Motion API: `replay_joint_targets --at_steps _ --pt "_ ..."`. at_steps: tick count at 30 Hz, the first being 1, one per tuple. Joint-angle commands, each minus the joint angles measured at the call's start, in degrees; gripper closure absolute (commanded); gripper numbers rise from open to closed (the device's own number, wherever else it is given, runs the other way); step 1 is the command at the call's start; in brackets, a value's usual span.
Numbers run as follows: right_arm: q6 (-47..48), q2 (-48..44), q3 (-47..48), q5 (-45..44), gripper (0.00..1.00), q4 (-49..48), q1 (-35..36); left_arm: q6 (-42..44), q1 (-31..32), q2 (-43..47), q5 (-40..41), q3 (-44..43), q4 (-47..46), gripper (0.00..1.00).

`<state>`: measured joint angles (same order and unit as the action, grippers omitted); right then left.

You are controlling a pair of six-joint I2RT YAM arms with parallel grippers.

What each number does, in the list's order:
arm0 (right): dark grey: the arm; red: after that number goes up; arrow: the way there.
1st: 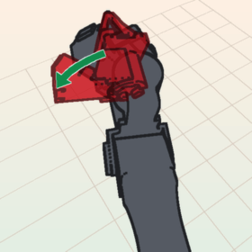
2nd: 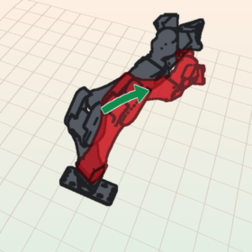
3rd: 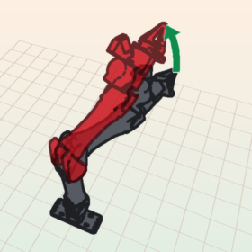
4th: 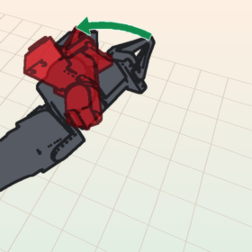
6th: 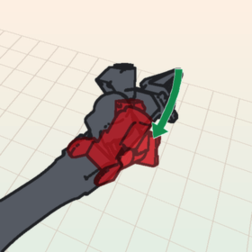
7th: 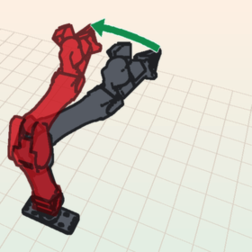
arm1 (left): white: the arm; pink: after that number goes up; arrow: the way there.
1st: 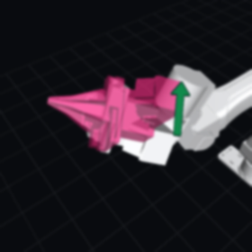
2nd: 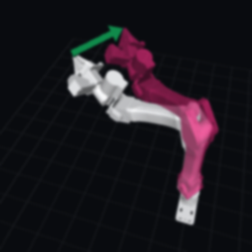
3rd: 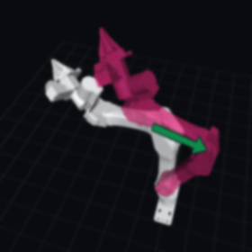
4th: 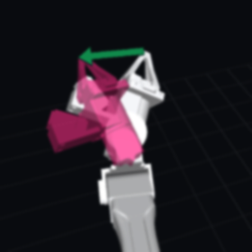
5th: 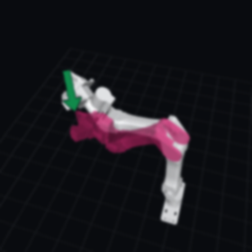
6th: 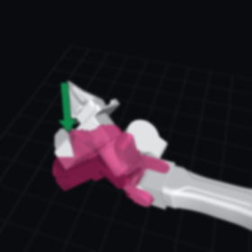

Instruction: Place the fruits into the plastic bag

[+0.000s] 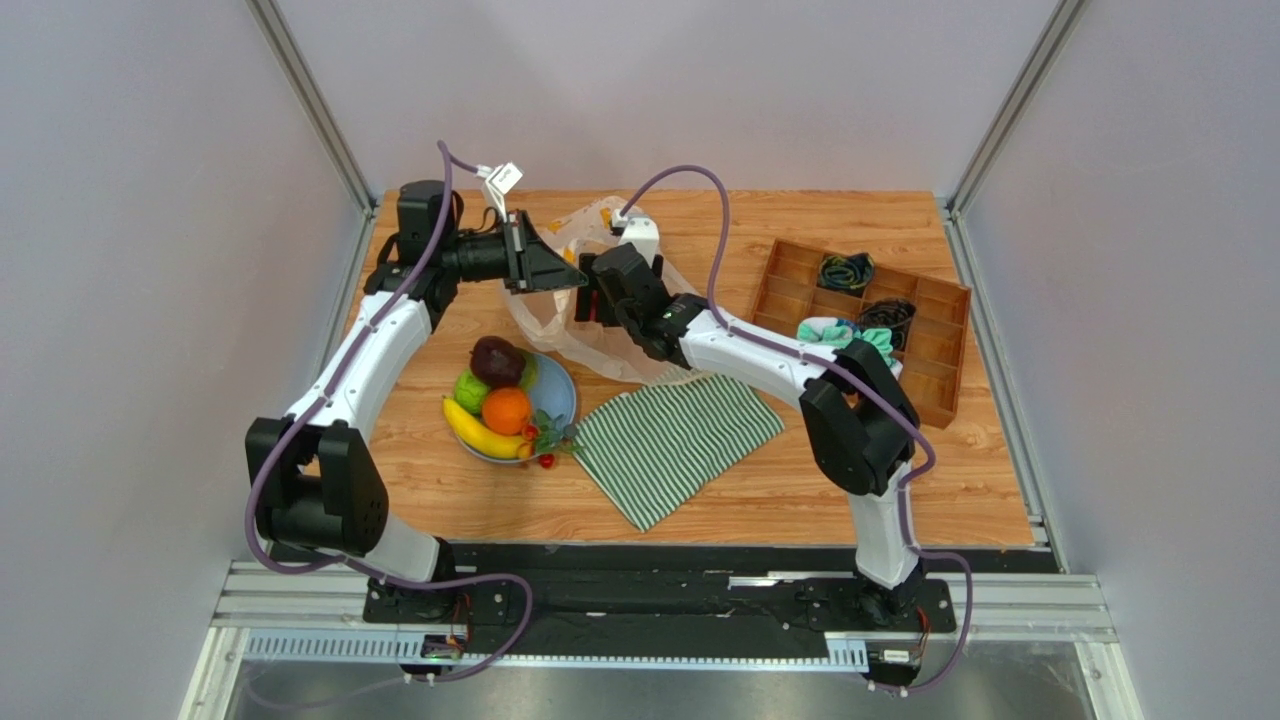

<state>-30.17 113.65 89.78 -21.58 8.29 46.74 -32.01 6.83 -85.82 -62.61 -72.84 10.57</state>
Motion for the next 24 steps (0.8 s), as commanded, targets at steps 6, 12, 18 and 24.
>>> replay_joint_targets --at_steps 6,12,18,24 --pt "0.82 4.74 8.74 -1.97 0.14 2.78 0.1 -1.21 0.29 2.59 -1.9 -0.02 -3.62 1.0" --pt "1.34 4.83 9.1 -0.92 0.13 4.19 0.02 -0.78 0.29 2.59 -1.47 -0.11 -3.01 1.0" --pt "4.07 -2.45 2.08 4.53 0.16 1.2 0.28 1.77 -1.2 3.03 1.52 -0.9 0.15 1.0" --pt "6.27 -14.49 -9.42 8.05 0.16 2.24 0.9 2.13 -3.05 3.12 3.02 -0.73 0.77 1.0"
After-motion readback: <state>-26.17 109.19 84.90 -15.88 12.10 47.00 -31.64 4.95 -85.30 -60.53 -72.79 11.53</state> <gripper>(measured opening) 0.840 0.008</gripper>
